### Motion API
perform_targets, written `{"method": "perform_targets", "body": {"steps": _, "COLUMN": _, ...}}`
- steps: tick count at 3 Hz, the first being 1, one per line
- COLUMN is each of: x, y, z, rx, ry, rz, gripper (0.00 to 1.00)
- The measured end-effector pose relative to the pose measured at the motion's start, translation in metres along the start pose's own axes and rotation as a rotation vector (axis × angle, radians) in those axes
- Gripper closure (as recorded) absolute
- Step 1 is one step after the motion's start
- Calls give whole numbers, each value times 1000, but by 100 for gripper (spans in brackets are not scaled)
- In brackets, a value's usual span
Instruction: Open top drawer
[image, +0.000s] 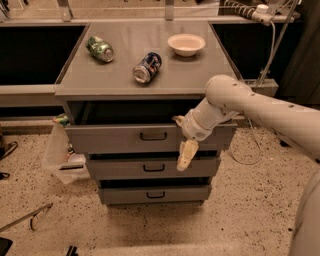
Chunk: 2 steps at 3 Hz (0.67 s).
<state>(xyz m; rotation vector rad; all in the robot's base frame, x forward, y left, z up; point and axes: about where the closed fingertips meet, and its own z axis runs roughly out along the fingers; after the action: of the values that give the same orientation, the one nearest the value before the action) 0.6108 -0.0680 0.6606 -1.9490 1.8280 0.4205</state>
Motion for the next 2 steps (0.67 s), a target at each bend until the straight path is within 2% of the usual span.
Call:
{"method": "perform_targets", "body": {"steps": 1, "x": 0, "y": 0, "z": 0, "rx": 0, "ry": 0, "rz": 0, "gripper": 0}}
{"method": "perform_targets", "body": {"steps": 2, "x": -3, "y": 4, "z": 2, "rx": -32, "ry": 6, "rz": 11, "gripper": 0}}
